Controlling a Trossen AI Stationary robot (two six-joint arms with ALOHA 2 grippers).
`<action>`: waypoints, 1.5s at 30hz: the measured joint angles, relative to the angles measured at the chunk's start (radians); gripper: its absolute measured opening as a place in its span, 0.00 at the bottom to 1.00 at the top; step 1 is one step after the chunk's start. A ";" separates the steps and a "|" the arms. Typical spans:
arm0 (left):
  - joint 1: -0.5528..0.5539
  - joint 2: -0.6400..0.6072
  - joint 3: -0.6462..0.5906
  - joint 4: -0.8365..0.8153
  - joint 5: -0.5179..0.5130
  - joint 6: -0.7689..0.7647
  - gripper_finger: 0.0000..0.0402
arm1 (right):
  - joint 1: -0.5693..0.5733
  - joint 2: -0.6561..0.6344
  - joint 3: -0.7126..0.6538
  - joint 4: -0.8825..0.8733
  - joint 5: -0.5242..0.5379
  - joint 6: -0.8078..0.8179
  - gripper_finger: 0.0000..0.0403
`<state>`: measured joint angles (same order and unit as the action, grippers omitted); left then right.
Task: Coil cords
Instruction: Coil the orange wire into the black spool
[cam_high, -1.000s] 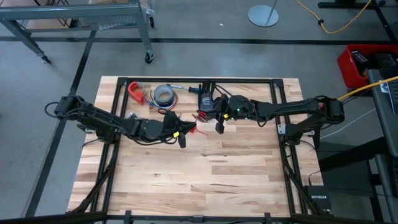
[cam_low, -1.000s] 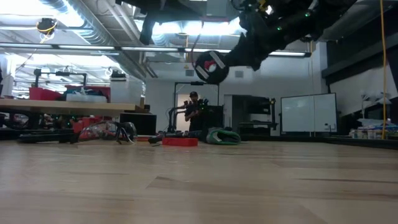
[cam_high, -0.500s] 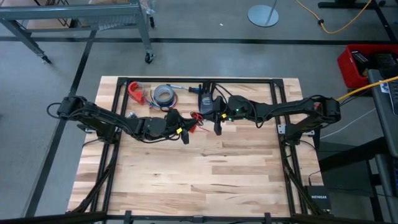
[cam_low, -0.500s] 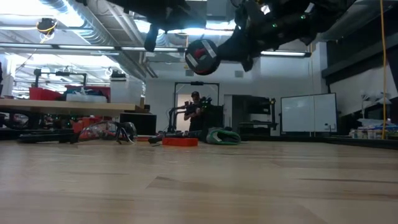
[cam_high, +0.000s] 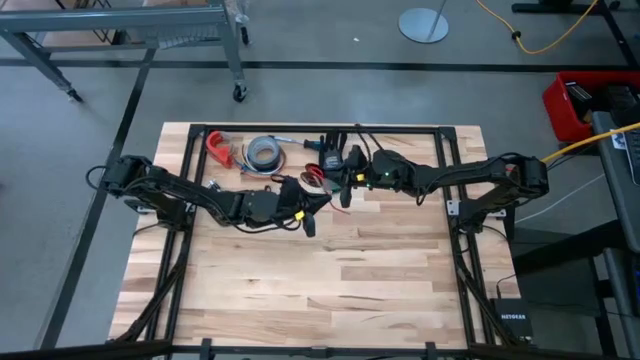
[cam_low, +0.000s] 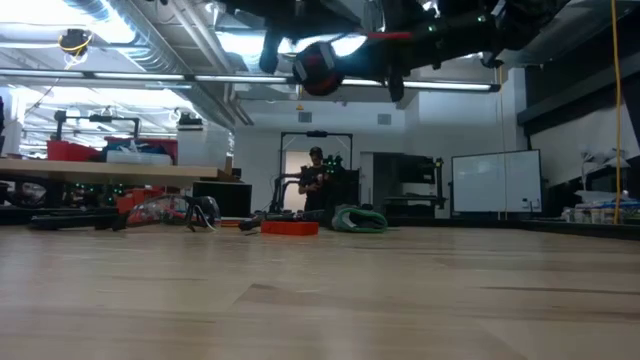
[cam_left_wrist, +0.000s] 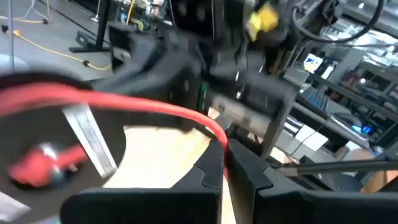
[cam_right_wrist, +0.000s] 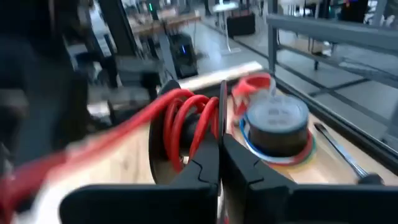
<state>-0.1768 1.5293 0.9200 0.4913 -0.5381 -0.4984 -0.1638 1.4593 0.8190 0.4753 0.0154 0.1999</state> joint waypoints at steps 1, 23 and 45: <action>0.000 0.002 0.001 -0.005 0.000 -0.001 0.00 | 0.000 0.000 0.000 0.021 0.000 0.008 0.01; -0.114 0.001 0.001 -0.339 -0.299 -0.050 0.00 | 0.000 -0.020 0.041 0.008 -0.137 0.039 0.01; -0.170 0.001 -0.001 -0.401 -0.409 -0.018 0.00 | 0.000 -0.037 0.043 -0.315 -0.446 -0.013 0.01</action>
<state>-0.3463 1.5299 0.9195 0.0906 -0.9472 -0.5159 -0.1642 1.4219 0.8616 0.1598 -0.4306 0.1871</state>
